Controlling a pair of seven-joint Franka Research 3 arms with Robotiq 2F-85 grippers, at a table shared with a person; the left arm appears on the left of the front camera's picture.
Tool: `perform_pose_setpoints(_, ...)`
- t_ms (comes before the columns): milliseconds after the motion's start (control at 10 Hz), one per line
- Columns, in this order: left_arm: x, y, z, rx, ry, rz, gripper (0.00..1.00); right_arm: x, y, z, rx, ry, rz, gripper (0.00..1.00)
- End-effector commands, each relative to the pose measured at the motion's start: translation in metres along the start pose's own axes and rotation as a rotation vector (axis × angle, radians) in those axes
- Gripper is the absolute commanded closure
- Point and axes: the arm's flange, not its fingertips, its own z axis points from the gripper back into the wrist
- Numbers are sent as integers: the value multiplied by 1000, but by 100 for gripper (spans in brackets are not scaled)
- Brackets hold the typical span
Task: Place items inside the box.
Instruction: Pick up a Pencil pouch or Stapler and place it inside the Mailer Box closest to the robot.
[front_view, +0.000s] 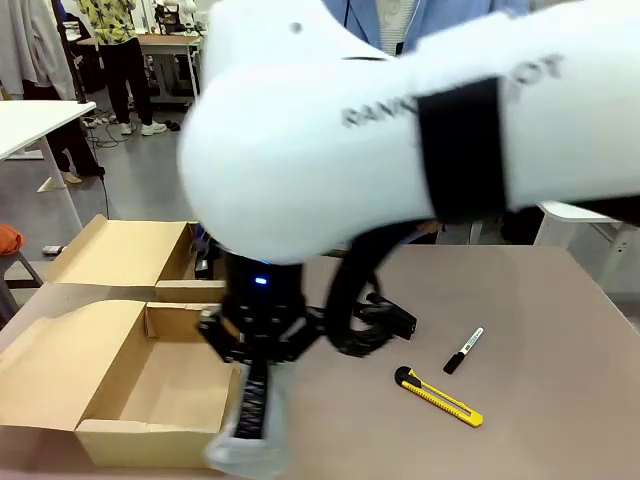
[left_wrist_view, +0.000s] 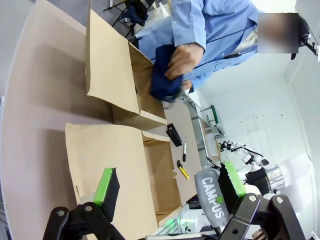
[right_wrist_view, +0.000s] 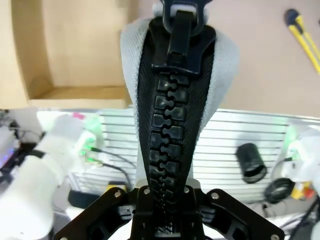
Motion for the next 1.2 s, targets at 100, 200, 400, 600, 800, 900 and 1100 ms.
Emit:
perform_pose_setpoints(100,0,-2,-1,-16,-14,-18,0,21,96,-4,38,-48,-35,93)
perform_pose_setpoints(200,0,-2,-1,-16,-14,-18,0,28,115,-9,39,-75,-25,93)
perform_pose_setpoints(400,0,-2,-1,-16,-14,-18,0,44,137,-28,27,-122,53,93)
perform_pose_setpoints(600,0,-2,-1,-16,-14,-18,0,28,99,-21,55,-70,4,93)
perform_pose_setpoints(800,0,-2,-1,-16,-14,-18,0,42,119,-43,22,-149,-46,93)
perform_pose_setpoints(900,0,-2,-1,-16,-14,-18,0,53,133,-50,30,-145,13,93)
perform_pose_setpoints(1100,0,-2,-1,-16,-14,-18,0,73,151,-56,14,-115,53,93)
